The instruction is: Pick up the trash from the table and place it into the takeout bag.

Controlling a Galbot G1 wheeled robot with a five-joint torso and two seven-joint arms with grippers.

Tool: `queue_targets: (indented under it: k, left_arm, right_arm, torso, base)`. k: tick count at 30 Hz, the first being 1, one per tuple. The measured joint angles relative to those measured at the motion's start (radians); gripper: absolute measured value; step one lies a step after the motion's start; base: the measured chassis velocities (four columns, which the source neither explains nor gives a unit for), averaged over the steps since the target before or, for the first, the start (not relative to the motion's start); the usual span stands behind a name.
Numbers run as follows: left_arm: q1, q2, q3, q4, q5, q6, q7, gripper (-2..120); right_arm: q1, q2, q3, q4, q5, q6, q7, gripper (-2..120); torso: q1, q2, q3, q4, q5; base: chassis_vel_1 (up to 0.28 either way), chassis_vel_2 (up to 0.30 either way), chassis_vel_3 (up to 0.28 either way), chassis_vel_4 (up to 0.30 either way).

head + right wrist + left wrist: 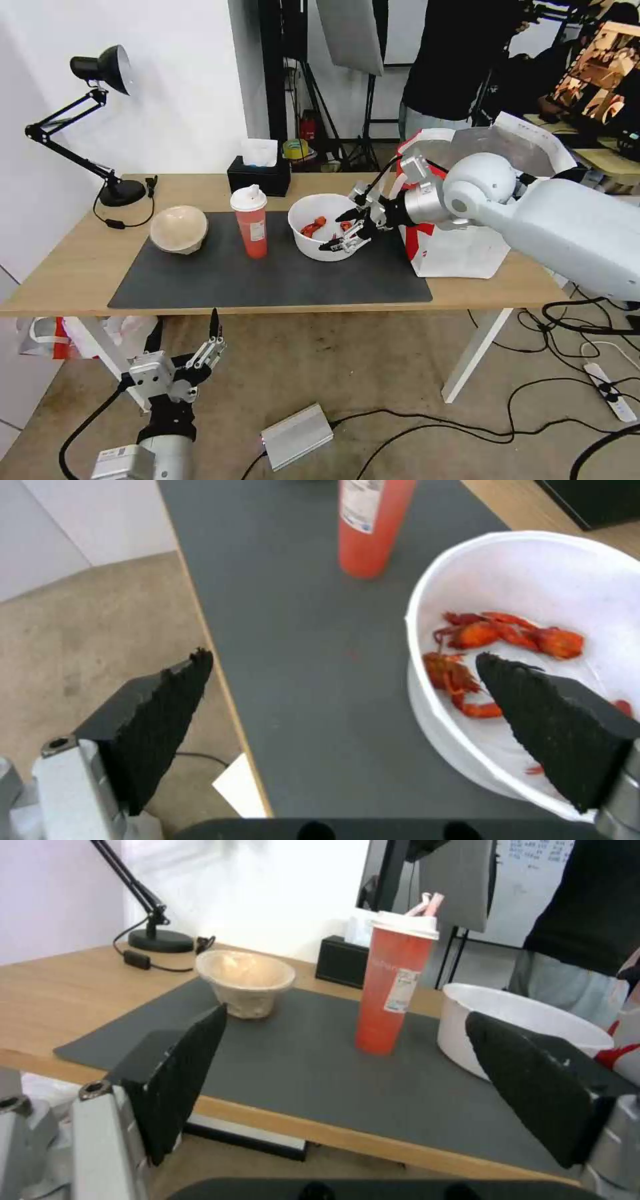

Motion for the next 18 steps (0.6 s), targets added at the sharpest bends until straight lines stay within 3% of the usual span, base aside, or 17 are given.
queue_targets:
  k: [18]
  left_arm:
    - [0.003, -0.001, 0.001, 0.001, 0.008, -0.011, -0.001, 95]
  right_arm:
    - [0.020, 0.041, -0.029, -0.065, -0.028, -0.014, -0.008, 100]
  torso:
    - [0.000, 0.000, 0.000, -0.0001, 0.0000]
  base:
    - [0.000, 0.000, 0.000, 0.000]
